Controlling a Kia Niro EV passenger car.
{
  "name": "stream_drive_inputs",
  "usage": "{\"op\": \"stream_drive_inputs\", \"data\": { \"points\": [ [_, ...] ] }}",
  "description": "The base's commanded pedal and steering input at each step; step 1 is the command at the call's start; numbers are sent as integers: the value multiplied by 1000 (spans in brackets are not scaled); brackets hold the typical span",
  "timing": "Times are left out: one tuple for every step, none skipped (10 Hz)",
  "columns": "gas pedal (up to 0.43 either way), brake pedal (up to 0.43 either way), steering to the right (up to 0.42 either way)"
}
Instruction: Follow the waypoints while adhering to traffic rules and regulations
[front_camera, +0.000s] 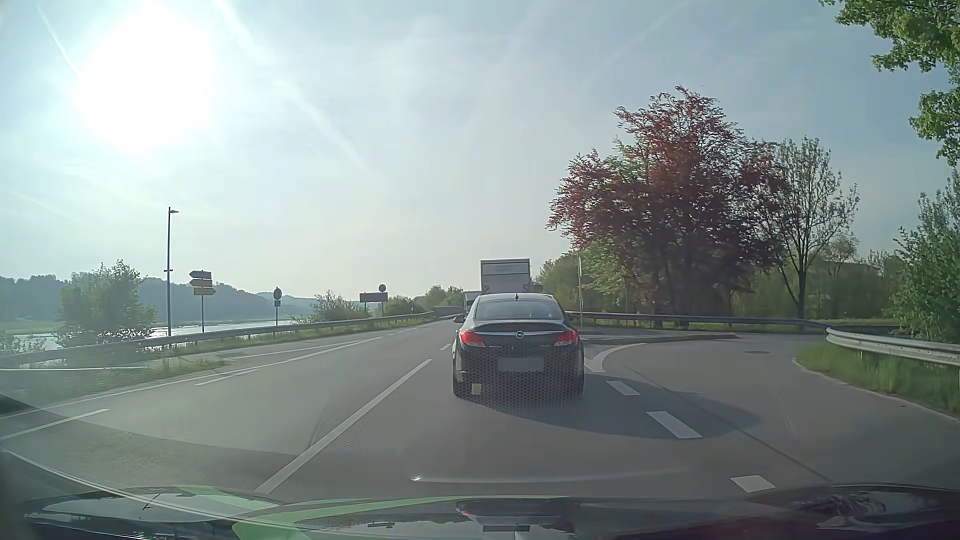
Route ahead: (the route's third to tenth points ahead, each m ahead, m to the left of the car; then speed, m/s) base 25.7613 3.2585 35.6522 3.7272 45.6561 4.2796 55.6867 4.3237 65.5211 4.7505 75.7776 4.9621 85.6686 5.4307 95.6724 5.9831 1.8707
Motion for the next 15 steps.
{"op": "stream_drive_inputs", "data": {
  "points": [
    [0,116,-10],
    [0,0,-10],
    [0,0,-10],
    [0,0,-10],
    [0,0,-10],
    [0,0,-9],
    [0,0,-9],
    [0,0,-8],
    [0,0,-8],
    [28,0,-8],
    [28,0,-8],
    [28,0,-9],
    [28,0,-8],
    [28,0,-8],
    [28,0,-8]
  ]
}}
